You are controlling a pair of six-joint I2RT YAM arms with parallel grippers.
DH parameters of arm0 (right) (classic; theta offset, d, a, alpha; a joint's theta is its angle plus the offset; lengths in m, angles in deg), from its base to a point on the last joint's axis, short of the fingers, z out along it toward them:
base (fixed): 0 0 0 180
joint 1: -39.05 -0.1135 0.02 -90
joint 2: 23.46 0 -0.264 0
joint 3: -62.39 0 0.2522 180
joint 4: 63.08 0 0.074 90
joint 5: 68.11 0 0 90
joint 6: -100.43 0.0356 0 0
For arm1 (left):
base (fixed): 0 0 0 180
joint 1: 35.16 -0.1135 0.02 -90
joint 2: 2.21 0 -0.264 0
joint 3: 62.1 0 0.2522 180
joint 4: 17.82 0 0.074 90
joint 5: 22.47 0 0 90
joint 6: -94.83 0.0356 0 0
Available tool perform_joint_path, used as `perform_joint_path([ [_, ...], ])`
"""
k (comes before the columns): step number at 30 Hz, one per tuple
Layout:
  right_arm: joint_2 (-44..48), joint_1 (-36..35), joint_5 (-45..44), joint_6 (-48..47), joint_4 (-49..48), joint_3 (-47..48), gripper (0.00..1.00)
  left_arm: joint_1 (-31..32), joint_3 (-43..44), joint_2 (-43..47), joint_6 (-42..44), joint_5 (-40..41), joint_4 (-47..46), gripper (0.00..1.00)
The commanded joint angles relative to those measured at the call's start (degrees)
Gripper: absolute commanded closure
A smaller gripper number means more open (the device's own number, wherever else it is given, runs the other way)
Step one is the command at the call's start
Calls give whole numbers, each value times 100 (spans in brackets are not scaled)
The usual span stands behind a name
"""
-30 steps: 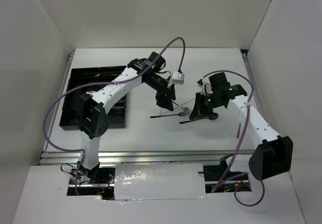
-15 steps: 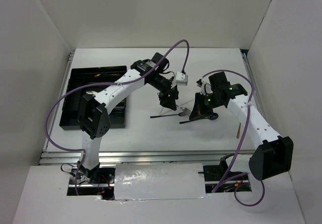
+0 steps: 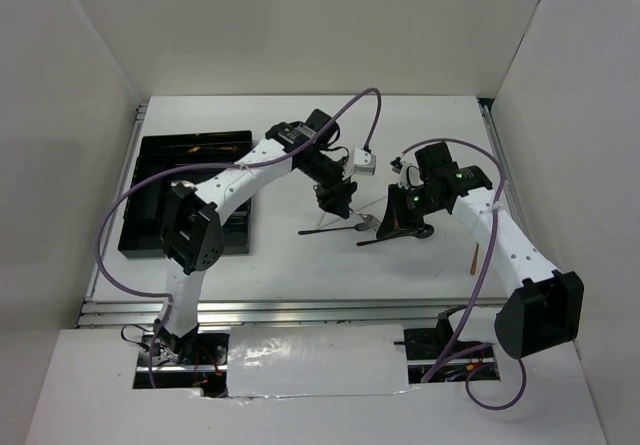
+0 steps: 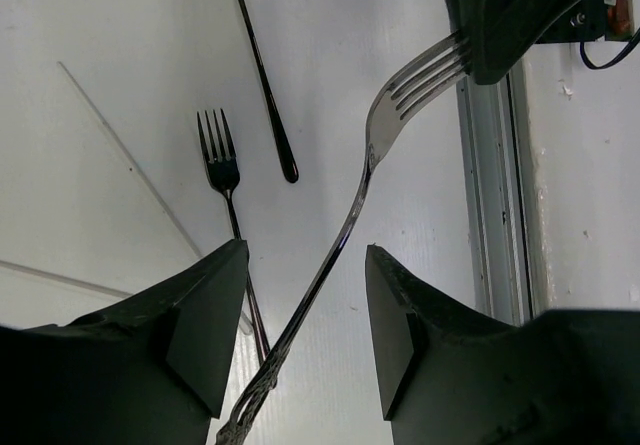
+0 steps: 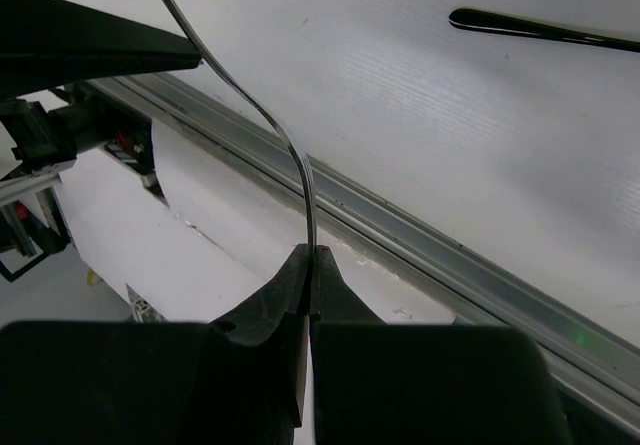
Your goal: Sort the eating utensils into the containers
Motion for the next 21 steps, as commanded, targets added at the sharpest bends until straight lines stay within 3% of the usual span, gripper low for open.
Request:
perform_joint_path([
  [1, 11, -59, 38, -76, 73, 270, 100, 32, 108, -129, 5, -75, 66, 39],
  [13, -367, -77, -814, -32, 161, 463, 100, 41, 249, -445, -57, 57, 66, 57],
  [21, -692, -130, -1351, 38, 179, 639, 100, 41, 468, -735, -136, -5, 66, 86],
])
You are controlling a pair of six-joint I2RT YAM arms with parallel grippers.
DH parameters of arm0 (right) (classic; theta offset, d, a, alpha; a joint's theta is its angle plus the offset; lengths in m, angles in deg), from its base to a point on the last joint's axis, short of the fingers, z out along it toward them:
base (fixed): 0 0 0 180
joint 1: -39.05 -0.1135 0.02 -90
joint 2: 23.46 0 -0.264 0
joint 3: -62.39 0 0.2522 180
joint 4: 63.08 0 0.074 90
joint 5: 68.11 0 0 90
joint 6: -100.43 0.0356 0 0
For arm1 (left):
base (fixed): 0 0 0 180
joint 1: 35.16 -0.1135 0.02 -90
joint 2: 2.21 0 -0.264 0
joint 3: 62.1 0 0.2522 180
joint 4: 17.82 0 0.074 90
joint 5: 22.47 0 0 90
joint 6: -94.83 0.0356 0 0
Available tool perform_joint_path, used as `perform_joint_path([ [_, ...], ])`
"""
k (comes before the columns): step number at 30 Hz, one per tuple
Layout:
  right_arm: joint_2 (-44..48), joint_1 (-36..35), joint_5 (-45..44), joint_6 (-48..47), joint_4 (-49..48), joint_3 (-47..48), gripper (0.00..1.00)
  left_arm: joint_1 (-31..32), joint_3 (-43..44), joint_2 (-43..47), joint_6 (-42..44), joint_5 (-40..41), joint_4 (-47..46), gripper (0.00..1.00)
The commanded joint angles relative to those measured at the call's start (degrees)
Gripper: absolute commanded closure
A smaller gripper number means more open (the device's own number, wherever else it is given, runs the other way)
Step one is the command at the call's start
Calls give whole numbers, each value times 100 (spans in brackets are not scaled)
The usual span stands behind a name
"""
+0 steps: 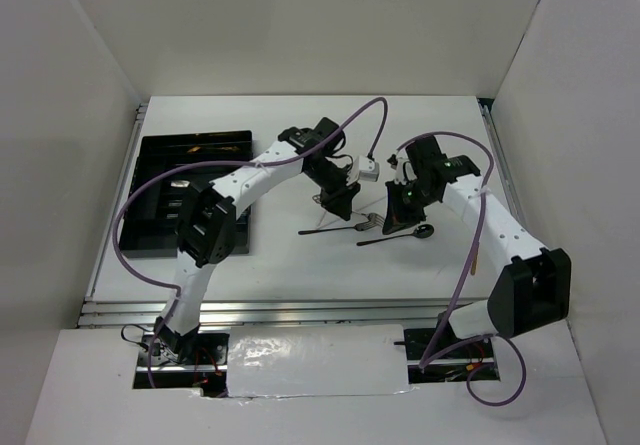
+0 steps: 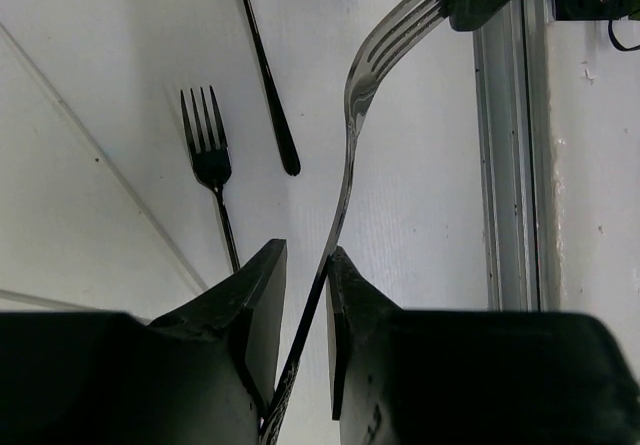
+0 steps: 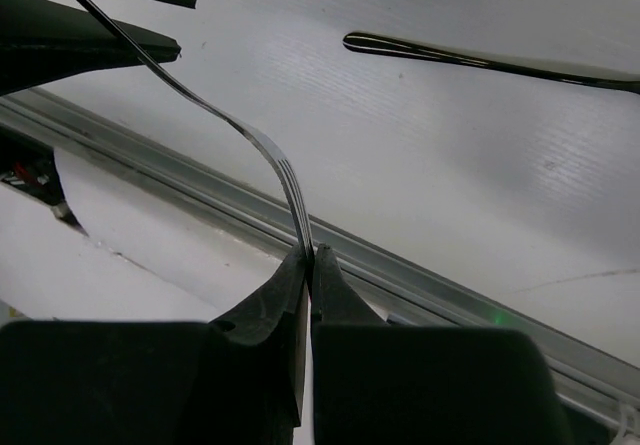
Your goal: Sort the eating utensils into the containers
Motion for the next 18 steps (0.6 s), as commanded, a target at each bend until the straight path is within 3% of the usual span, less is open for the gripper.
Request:
perform_joint_path([
  [1, -131, -45, -389, 320, 41, 309, 100, 30, 287, -149, -195, -39, -63, 90],
  [2, -166, -53, -389, 338, 15, 318, 100, 21, 305, -176, -230, -39, -80, 100],
  [6, -227, -36, -477, 425, -82, 388, 99, -49, 296, -238, -388, -83, -177, 100],
  [10, -192, -36, -583, 531, -240, 432, 53, -207, 235, -212, -897, -57, -458, 100],
  [12, -131, -1, -565, 619, -328, 415, 50, -321, 182, -211, -1091, -109, -669, 100],
  [13, -122, 17, -548, 654, -424, 415, 39, -356, 156, -203, -1300, -145, -739, 100],
  [18, -131, 69, -609, 900, -732, 414, 26, -602, 32, -317, -2108, -75, -1450, 100],
])
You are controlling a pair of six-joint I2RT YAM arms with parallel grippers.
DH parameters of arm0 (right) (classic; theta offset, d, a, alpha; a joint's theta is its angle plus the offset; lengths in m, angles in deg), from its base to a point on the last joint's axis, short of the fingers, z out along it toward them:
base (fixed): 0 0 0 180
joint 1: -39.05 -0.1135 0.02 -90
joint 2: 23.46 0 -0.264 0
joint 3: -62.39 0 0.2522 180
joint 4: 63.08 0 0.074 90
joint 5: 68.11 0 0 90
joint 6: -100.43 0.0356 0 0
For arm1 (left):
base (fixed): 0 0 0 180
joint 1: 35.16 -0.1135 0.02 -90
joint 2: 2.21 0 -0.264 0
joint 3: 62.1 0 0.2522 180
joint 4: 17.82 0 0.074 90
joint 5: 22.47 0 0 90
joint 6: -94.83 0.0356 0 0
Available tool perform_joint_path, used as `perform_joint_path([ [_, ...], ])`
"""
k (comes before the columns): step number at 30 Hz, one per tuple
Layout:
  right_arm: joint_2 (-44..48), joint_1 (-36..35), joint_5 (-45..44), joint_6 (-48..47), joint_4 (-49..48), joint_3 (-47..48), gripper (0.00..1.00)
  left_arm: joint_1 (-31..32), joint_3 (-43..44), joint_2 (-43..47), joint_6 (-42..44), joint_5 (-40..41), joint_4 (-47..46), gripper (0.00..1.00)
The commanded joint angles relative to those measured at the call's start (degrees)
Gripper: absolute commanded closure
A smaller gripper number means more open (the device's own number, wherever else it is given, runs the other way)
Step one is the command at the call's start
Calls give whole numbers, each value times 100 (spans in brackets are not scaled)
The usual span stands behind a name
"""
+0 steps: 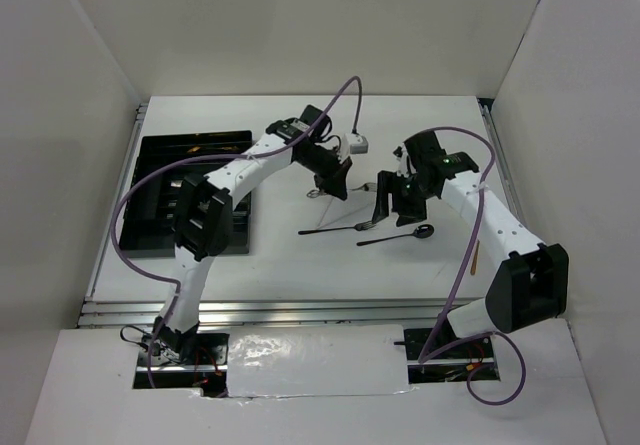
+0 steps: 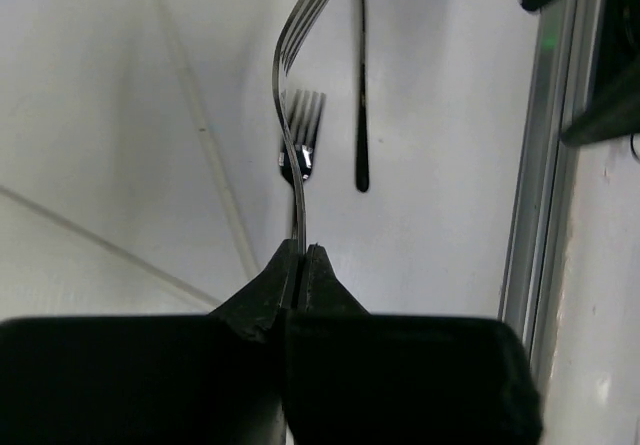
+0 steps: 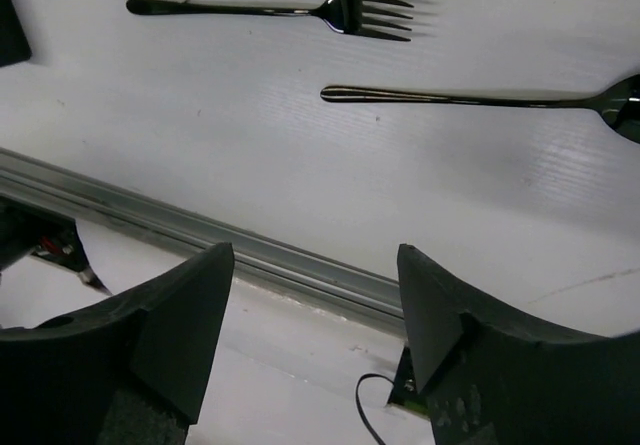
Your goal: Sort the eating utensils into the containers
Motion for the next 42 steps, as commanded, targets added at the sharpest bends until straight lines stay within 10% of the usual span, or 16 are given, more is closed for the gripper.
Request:
perform_joint_path([
  [1, 88, 72, -137, 269, -475, 246, 25, -244, -11, -162, -823, -70, -726, 100],
  [10, 579, 511, -620, 611, -809, 27, 23, -807, 33, -189, -2545, 87, -1718, 100],
  [20, 598, 670, -691, 550, -712, 53, 23, -1545, -2417, 2771, -5700, 4215, -2441, 100],
  [29, 677, 626, -287, 480, -817, -96, 24, -1458, -4080, 5400, -8053, 8408, -456, 100],
  [42, 484, 599, -32, 313, -677, -26, 24, -790, -3948, 4532, -11889, 9405, 2728, 100],
])
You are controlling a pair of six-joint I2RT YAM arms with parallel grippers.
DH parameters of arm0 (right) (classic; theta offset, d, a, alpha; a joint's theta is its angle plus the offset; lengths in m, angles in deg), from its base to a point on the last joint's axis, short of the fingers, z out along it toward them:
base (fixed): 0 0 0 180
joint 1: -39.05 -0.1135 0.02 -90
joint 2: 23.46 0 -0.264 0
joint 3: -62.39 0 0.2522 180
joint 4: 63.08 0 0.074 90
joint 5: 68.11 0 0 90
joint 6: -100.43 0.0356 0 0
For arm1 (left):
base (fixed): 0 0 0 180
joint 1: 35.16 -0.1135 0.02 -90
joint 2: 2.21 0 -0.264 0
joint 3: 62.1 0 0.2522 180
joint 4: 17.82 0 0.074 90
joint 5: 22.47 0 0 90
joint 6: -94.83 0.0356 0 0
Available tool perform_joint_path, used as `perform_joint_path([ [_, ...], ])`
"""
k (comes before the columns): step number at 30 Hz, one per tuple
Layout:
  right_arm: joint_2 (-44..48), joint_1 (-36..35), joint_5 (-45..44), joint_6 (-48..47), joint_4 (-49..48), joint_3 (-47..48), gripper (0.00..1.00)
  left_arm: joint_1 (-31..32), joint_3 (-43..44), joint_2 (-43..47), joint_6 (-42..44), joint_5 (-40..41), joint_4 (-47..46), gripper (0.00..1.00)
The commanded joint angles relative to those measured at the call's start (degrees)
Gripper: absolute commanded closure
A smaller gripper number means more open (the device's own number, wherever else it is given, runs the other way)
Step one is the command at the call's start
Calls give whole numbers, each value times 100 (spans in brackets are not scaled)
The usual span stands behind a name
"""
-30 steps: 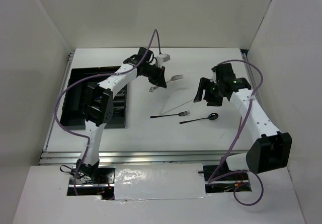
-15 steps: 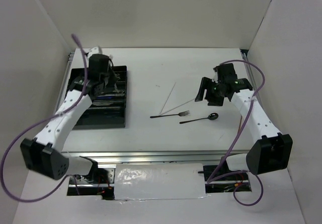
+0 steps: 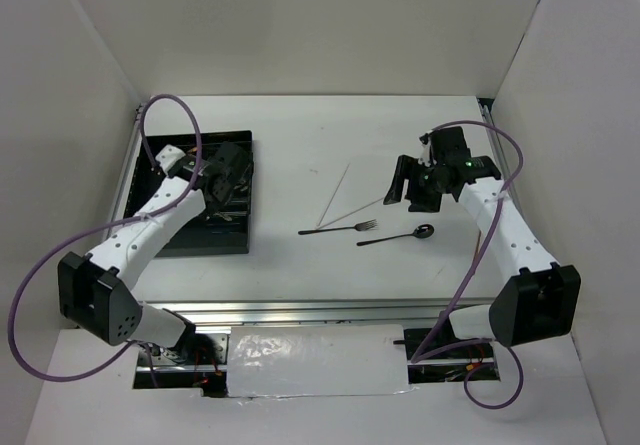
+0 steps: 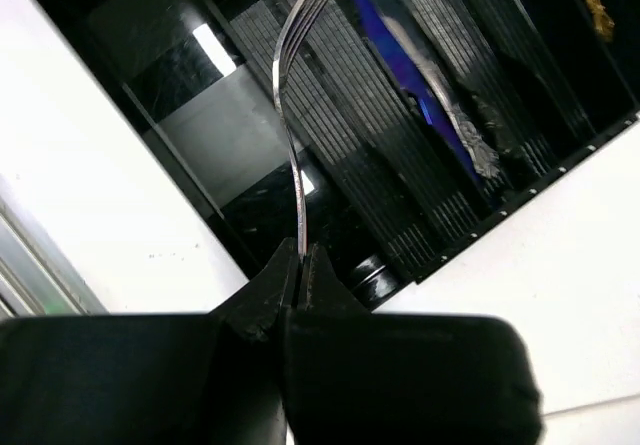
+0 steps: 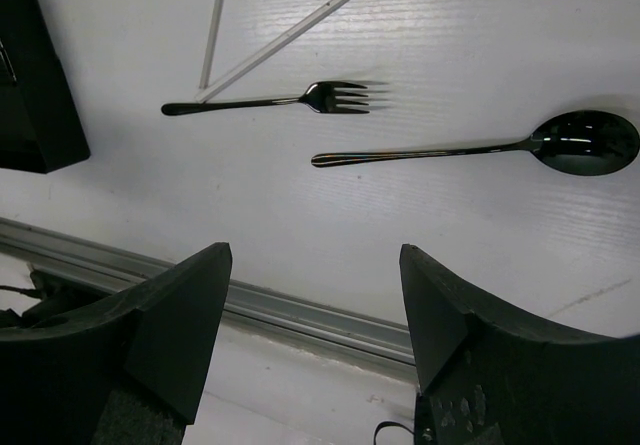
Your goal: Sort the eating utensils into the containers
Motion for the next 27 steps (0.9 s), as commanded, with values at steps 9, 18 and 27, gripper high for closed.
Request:
perform_joint_path([
  [9, -168, -54, 163, -153, -19, 145, 24, 59, -903, -83, -2332, 309, 686, 100],
  [18, -292, -89, 207, -135, -1, 162, 24, -65, -1291, -267, -2772, 203, 589, 100],
  [27, -380, -116, 190, -162, 51, 215, 24, -170, -1036, -1041, -3458, 265, 704, 100],
])
